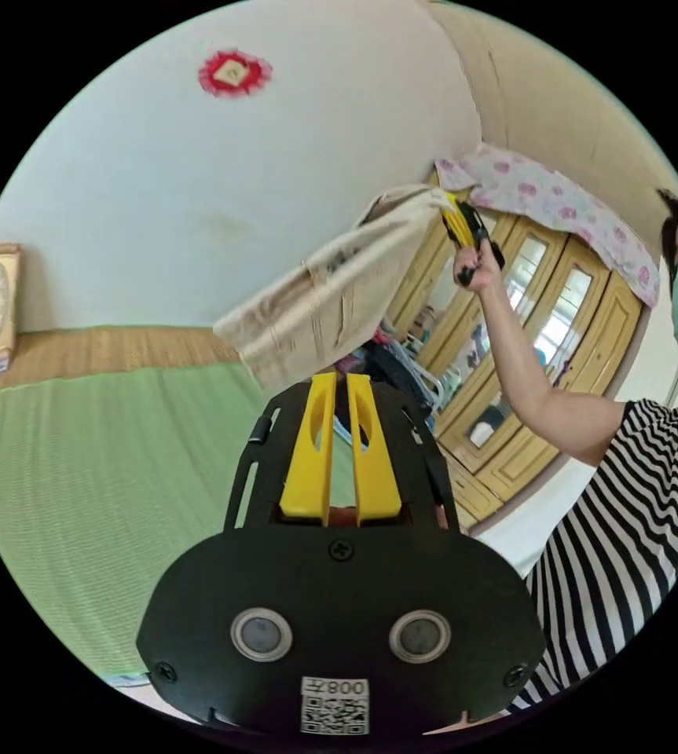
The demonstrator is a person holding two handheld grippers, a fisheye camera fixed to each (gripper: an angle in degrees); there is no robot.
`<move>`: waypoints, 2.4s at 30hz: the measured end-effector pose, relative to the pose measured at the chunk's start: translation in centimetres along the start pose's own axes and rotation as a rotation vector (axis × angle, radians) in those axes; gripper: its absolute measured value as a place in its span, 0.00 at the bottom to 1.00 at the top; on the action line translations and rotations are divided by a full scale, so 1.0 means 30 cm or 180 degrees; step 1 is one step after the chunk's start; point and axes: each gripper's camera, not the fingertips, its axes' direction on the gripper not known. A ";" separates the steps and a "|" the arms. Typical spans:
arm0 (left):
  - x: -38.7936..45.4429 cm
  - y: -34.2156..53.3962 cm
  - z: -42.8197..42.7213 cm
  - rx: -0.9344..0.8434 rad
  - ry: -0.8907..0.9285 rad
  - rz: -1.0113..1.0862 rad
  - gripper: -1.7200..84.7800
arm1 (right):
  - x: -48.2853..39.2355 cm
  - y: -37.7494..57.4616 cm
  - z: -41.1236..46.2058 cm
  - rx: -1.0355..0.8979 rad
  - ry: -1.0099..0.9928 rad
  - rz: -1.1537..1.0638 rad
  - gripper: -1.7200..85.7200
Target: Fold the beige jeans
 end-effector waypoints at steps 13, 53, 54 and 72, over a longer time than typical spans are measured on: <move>0.036 0.305 -0.359 -0.1038 -0.0157 -0.0812 0.16 | 0.324 0.955 0.723 -0.1343 -0.0006 0.1445 0.04; 0.418 0.124 -0.842 -0.2348 -0.0970 -0.0251 0.04 | 1.125 1.672 0.513 -0.1166 0.1242 0.2395 0.03; 0.427 0.129 -0.844 -0.2345 -0.0995 -0.0305 0.04 | 1.119 1.694 0.495 -0.1136 0.1313 0.2381 0.03; 0.417 0.091 -0.941 -0.2394 -0.0773 -0.0540 0.04 | 1.082 1.838 1.552 -0.4024 0.2413 -0.0926 0.16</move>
